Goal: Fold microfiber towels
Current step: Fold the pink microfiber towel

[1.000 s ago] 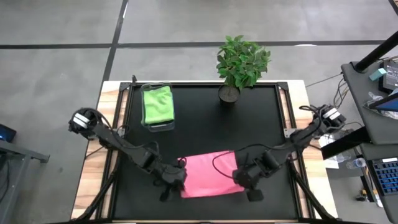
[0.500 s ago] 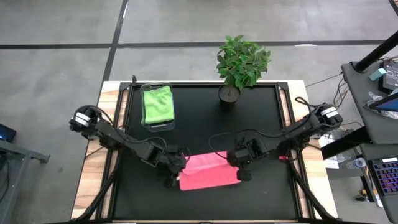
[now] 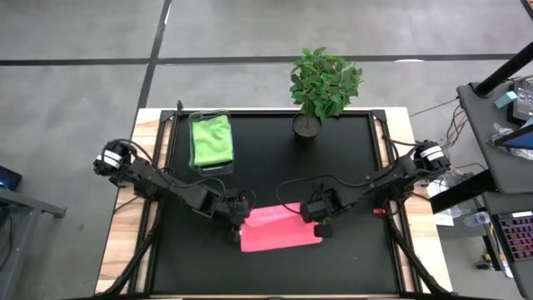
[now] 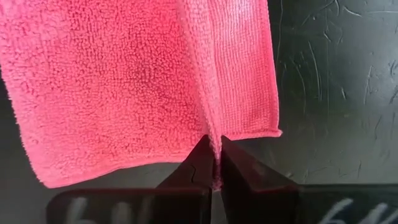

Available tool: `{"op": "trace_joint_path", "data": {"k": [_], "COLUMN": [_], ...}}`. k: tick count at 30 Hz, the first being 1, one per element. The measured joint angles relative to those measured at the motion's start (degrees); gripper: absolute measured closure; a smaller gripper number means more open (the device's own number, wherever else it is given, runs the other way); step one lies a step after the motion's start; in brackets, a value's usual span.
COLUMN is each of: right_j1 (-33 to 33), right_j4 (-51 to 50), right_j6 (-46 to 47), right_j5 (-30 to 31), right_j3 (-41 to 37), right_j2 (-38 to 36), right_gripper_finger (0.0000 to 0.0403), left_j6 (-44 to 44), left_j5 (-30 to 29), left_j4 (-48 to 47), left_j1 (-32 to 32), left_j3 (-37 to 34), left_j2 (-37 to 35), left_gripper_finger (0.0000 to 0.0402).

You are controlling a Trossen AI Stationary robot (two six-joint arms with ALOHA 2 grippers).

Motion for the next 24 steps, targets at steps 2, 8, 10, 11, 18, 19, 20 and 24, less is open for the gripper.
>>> {"op": "trace_joint_path", "data": {"k": [2,8,10,11,18,19,20,24], "right_j1": [-0.20,-1.10,-1.42,-1.58,-1.97,-1.97,-1.97,-1.97], "right_j4": [0.11,-0.03,-0.46,-0.79,-1.09,-1.13,-1.21,-1.33], "right_j6": [-0.64,0.01,0.08,0.04,-0.10,-0.11,-0.11,-0.13], "right_j5": [0.04,0.51,0.67,0.88,0.98,0.98,0.98,0.96], "right_j3": [0.02,0.02,0.02,0.02,0.02,0.02,0.02,0.02], "right_j2": [0.15,-0.54,-0.68,-0.68,-0.68,-0.71,-0.80,-1.12], "right_gripper_finger": [0.0391,0.0347,0.0326,0.0315,0.0264,0.0260,0.0257,0.0248], "left_j6": [-0.44,-0.47,-0.49,-0.50,-1.07,-1.06,-1.08,-1.22], "left_j5": [-0.07,-0.20,-0.18,-0.19,-0.23,-0.25,-0.25,-0.28], "left_j4": [-0.03,-2.70,-3.58,-3.77,-4.04,-3.98,-4.04,-6.22], "left_j1": [0.33,0.45,0.45,0.49,1.60,1.78,1.94,2.29], "left_j3": [-0.04,0.08,0.13,0.17,0.19,0.22,0.22,0.12], "left_j2": [0.00,0.00,0.00,-0.02,-0.07,-0.07,-0.15,-0.22], "left_gripper_finger": [0.0402,0.0402,0.0402,0.0402,0.0395,0.0388,0.0379,0.0329]}}
